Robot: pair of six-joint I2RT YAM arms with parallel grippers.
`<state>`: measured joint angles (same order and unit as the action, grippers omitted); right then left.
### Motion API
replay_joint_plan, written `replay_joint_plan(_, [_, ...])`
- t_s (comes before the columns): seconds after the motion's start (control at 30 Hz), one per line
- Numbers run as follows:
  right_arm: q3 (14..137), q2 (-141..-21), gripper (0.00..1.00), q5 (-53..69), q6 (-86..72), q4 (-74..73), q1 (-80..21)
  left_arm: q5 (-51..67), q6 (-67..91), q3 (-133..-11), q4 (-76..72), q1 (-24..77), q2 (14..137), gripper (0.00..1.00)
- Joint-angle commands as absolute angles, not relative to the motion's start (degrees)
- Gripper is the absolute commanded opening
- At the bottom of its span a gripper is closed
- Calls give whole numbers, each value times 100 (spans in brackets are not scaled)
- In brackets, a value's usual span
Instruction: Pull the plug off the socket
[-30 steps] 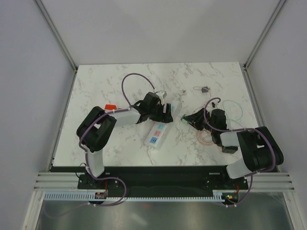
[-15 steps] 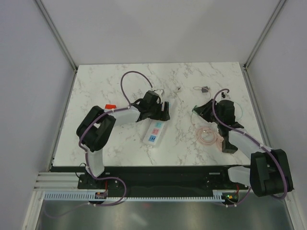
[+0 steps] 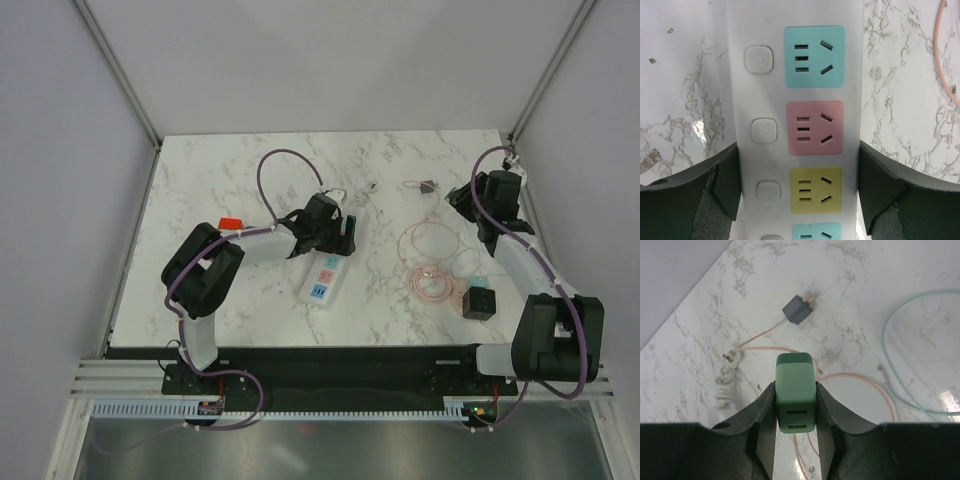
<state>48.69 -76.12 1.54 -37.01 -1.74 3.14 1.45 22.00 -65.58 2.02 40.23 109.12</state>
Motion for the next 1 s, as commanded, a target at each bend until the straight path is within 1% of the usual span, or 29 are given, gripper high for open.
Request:
replay_joint_plan(0.0, [5448, -7936, 0, 254, -3682, -229, 736, 27, 2267, -6311, 800, 4096, 10960, 82])
replay_joint_plan(0.03, [5528, -8058, 0, 377, -3735, -220, 817, 18, 2268, -6302, 791, 4096, 10925, 86])
replay_joint_plan(0.3, [6441, -8937, 0, 782, -3823, -194, 1327, -202, 2329, -6548, 1081, 4148, 10793, 89])
replay_joint_plan(0.33, [6503, -9156, 0, 800, -3806, -176, 1327, -254, 2329, -6565, 1116, 4175, 10784, 89])
replay_joint_plan(0.37, [6565, -9271, 0, 852, -3797, -158, 1327, -342, 2320, -6600, 1160, 4210, 10758, 93])
replay_joint_plan(0.5, [6968, -9913, 0, 1194, -3788, -44, 1327, -1219, 2119, -6697, 1353, 4473, 10688, 93])
replay_joint_plan(0.7, [7399, -10687, 0, 1424, -3788, 166, 1318, -1669, 2136, -6724, 1415, 4535, 10521, 93])
replay_joint_plan(0.87, [7743, -11214, 0, 1661, -3814, 193, 1301, -1705, 2075, -6907, 1643, 4570, 9925, 93])
replay_joint_plan(0.9, [7856, -11293, 1, 1739, -3823, 176, 1266, -1653, 2005, -6960, 1696, 4596, 9836, 100])
replay_joint_plan(0.97, [7936, -11469, 4, 1784, -3806, 158, 1196, -1609, 1916, -7153, 1819, 4640, 9669, 100])
